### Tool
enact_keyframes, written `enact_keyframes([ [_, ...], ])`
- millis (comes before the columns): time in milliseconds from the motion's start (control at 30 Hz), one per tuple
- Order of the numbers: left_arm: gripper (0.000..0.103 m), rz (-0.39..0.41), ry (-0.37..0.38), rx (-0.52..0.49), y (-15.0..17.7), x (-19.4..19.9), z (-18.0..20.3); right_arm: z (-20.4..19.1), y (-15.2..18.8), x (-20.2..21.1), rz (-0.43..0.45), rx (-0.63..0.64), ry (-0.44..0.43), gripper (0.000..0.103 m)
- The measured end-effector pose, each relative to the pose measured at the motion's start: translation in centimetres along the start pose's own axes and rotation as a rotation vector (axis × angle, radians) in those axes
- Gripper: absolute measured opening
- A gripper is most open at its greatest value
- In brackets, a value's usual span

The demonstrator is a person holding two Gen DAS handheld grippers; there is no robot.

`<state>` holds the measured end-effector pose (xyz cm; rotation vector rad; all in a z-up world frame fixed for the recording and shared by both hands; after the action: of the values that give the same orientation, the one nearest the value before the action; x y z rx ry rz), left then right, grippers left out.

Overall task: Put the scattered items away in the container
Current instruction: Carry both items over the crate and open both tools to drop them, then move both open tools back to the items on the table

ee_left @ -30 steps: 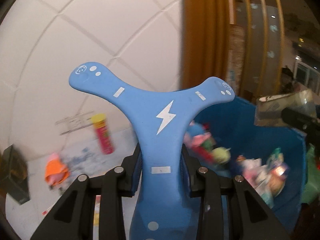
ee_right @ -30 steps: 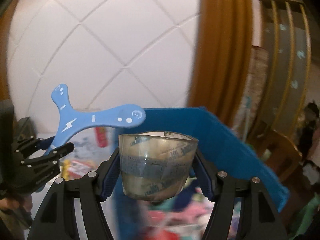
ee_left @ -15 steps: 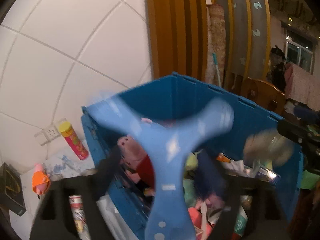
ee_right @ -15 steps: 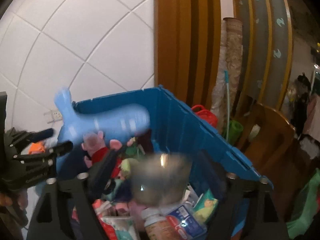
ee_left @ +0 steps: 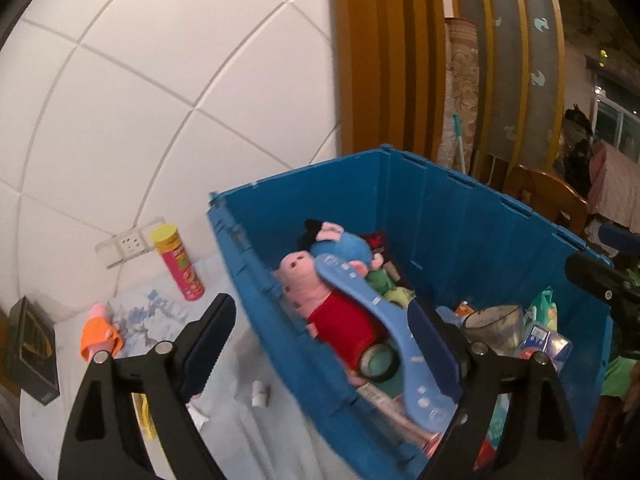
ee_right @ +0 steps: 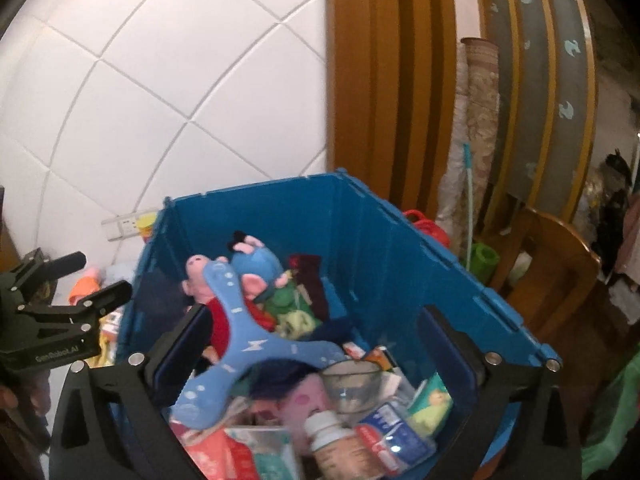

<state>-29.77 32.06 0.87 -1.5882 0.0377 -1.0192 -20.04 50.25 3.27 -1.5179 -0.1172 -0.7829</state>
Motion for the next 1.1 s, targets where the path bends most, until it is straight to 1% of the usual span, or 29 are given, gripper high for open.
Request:
enact_keyframes([
  [167, 0.088, 0.015, -0.017, 0.031, 1.6, 2.6, -3.0, -3.8, 0.4, 1.2, 0.002, 0.034, -0.025, 0.103],
  [333, 0.088, 0.039, -0.033, 0.062, 3.5, 6.0, -6.8, -8.4, 0.7, 3.3, 0.02, 0.069, -0.048, 0.103],
  [567, 0.088, 0.034, -0.063, 0.103, 7.3, 9.8, -12.9, -15.9, 2.3, 6.1, 0.025, 0.118, -0.078, 0.103],
  [700, 0.088, 0.011, -0.088, 0.128, 10.4, 11.6, -17.2, -20.7, 4.1, 7.0, 0.003, 0.133, -0.098, 0.103],
  [800, 0.088, -0.02, -0.124, 0.137, 12.9, 12.7, -20.9, -24.0, 5.6, 7.1, -0.019, 0.132, -0.127, 0.103],
  [933, 0.088, -0.044, -0.164, 0.165, 15.4, 13.8, -24.9, -28.3, 7.6, 6.6, -0.058, 0.138, -0.165, 0.103],
  [1100, 0.088, -0.081, -0.221, 0.228, 18.9, 14.7, -29.9, -33.2, 9.8, 4.4, -0.121, 0.174, -0.213, 0.103],
])
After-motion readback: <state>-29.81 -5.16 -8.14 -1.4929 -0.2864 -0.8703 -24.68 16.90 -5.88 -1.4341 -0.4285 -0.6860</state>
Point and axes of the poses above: each gripper's, at about its wrist camera, not at the fingertips, and x roughly against the way its jaws point, z to its right, y to its underside, the point moved 9 cm from there along -x, roughly the way its jaws point, and after that the axes turned 10 degrees about y, right-handed, at the moved point
